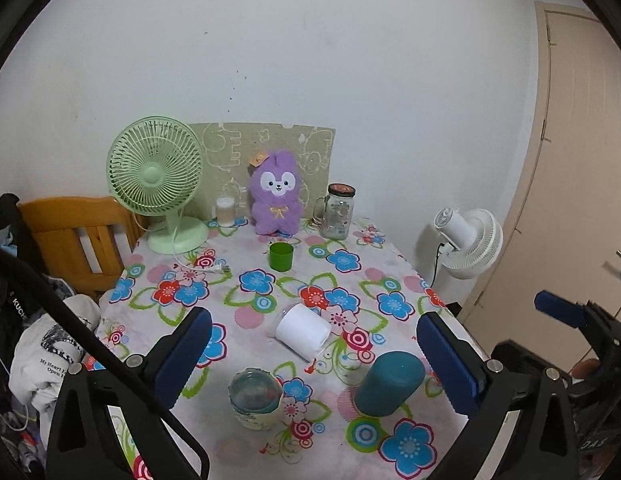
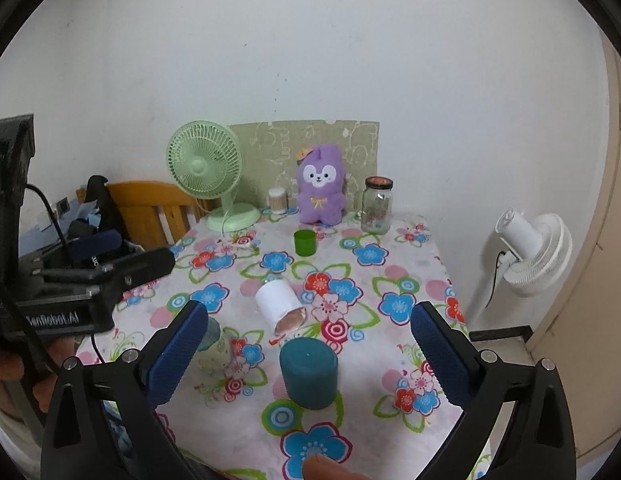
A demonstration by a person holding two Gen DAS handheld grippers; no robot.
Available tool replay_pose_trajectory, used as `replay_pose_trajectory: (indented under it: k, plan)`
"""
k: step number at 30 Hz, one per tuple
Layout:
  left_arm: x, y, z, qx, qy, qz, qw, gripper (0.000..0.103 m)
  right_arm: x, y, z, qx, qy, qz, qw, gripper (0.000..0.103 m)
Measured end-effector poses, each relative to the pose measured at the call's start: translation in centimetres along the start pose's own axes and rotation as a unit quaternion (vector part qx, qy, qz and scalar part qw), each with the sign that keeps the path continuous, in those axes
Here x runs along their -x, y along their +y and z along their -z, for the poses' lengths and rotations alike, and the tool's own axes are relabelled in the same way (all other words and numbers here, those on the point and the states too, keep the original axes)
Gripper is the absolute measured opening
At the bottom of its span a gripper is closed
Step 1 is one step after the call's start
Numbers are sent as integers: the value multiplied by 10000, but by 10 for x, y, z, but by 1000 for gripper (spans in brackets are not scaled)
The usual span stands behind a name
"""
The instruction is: Flip cup upside down
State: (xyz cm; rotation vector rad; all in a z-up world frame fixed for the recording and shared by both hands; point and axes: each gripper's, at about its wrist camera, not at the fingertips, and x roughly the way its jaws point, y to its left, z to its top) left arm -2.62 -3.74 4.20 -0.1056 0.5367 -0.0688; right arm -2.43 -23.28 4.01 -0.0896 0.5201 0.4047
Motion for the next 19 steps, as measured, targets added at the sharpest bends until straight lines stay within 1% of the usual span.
replay_pose_trajectory:
  k: [8,15,19]
  plan:
    - [-3,2,5,12,101,-33,9999,103,0,5,-1,68,-27,113,9999,103]
    - [-6,-1,7,-34,109,26,9999,103,0,6,-2,65,-33,67,10000,103]
    - [-5,-2,6,-62,82,-1,9999,103,-1,6,-2,76,-27,42,10000,103]
